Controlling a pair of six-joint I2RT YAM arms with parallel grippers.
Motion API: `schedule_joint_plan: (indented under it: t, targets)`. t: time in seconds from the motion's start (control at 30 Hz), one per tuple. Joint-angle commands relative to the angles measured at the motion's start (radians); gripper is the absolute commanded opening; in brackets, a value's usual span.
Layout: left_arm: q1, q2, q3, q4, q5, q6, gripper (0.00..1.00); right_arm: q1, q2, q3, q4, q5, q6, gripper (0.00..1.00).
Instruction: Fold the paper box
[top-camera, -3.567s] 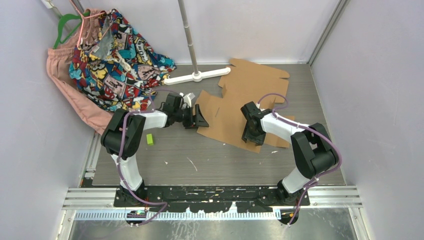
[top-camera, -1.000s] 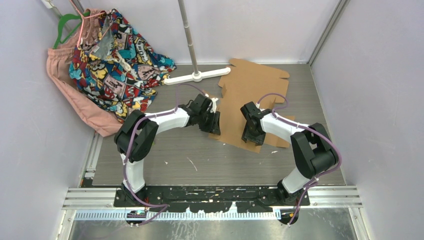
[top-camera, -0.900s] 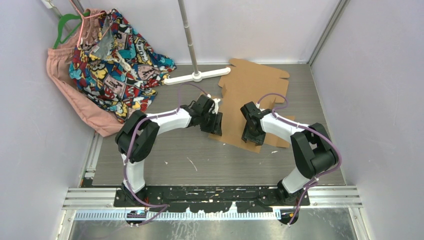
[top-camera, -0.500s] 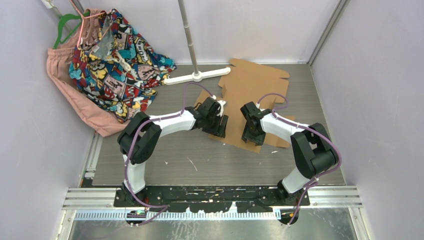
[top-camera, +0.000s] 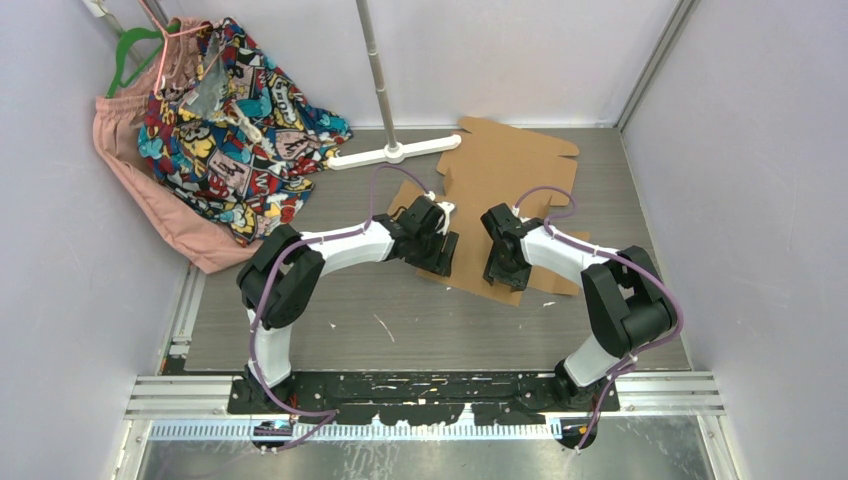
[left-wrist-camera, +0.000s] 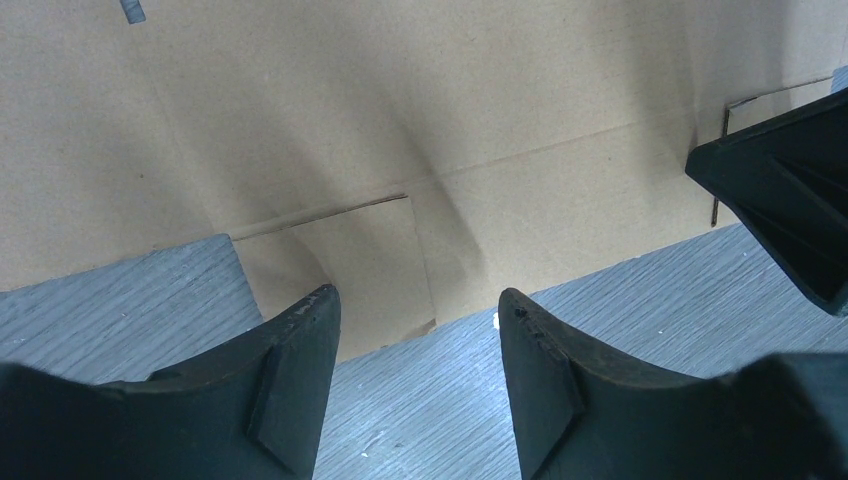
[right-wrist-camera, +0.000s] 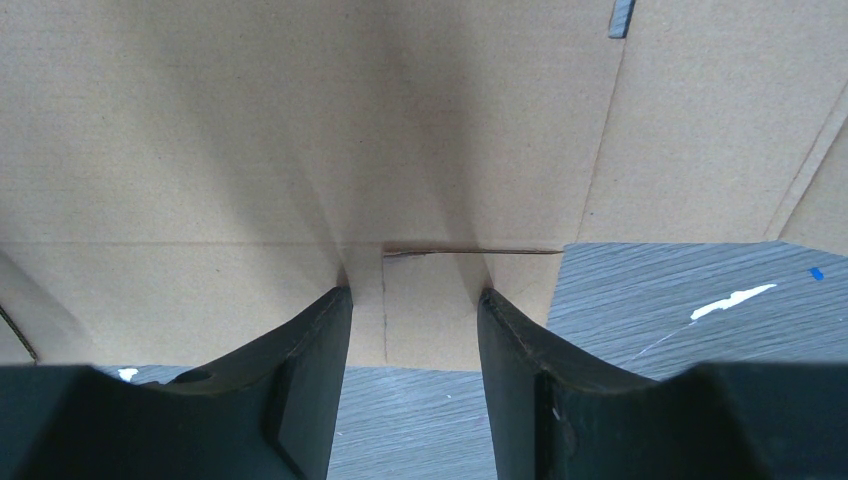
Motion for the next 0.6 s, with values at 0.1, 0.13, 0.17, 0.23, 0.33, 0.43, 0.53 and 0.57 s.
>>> schedule_joint_plan:
  t: [0.1,0.13,0.17,0.23,0.33,0.43,0.53,0.57]
  targets:
    - [-0.002,0.069,-0.01,-0.023,-0.025,0.025,0.61,0.044,0.115,-0.059,0.288,-0.179,0.05,0.53]
    - [-0.003,0.07,-0.01,-0.022,-0.024,0.025,0.61,0.043,0.115,-0.058,0.287,-0.179,0.049,0.53]
    - [-0.002,0.07,-0.009,-0.022,-0.024,0.025,0.61,0.044,0.116,-0.055,0.284,-0.179,0.047,0.53]
    - [-0.003,0.07,-0.009,-0.023,-0.022,0.025,0.61,0.044,0.114,-0.052,0.281,-0.179,0.047,0.53]
    - [-0.002,0.071,-0.005,-0.027,-0.021,0.026,0.61,0.044,0.114,-0.048,0.275,-0.179,0.045,0.53]
    - [-0.003,0.066,-0.002,-0.032,-0.019,0.027,0.61,0.045,0.113,-0.04,0.27,-0.179,0.045,0.53]
    - [-0.002,0.05,0.007,-0.045,-0.018,0.032,0.61,0.044,0.095,-0.031,0.256,-0.179,0.042,0.53]
    - [-0.002,0.044,0.015,-0.055,-0.02,0.036,0.61,0.045,0.083,-0.026,0.246,-0.197,0.041,0.54]
